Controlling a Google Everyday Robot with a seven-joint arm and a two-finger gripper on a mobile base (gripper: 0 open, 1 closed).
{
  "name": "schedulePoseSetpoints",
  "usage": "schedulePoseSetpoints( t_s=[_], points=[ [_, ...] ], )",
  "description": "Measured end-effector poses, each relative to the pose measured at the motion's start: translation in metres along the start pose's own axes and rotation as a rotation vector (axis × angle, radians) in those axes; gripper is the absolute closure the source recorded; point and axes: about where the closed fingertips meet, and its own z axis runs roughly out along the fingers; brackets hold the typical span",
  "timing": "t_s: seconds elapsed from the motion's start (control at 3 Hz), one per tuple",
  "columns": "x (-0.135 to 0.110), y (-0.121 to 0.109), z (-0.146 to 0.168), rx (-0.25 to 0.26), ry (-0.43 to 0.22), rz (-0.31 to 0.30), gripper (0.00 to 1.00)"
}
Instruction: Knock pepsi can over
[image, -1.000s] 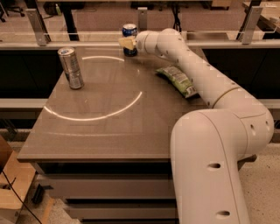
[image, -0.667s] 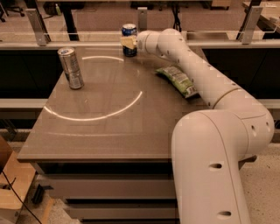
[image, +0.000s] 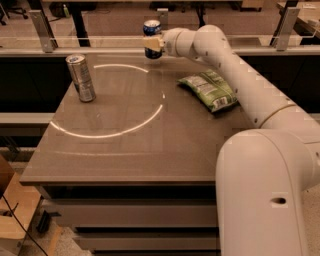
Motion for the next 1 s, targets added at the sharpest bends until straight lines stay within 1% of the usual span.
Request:
schedulePoseSetpoints(
  t_s=[0.33, 0.67, 1.0],
  points=[
    [-0.011, 0.005, -0.037, -0.069, 0.046, -0.099, 1.00],
    [-0.004, 0.019, -0.077, -0.159, 0.162, -0.205, 1.00],
    [0.009, 0.035, -0.108, -0.251, 0.304, -0.352, 0.83]
  ],
)
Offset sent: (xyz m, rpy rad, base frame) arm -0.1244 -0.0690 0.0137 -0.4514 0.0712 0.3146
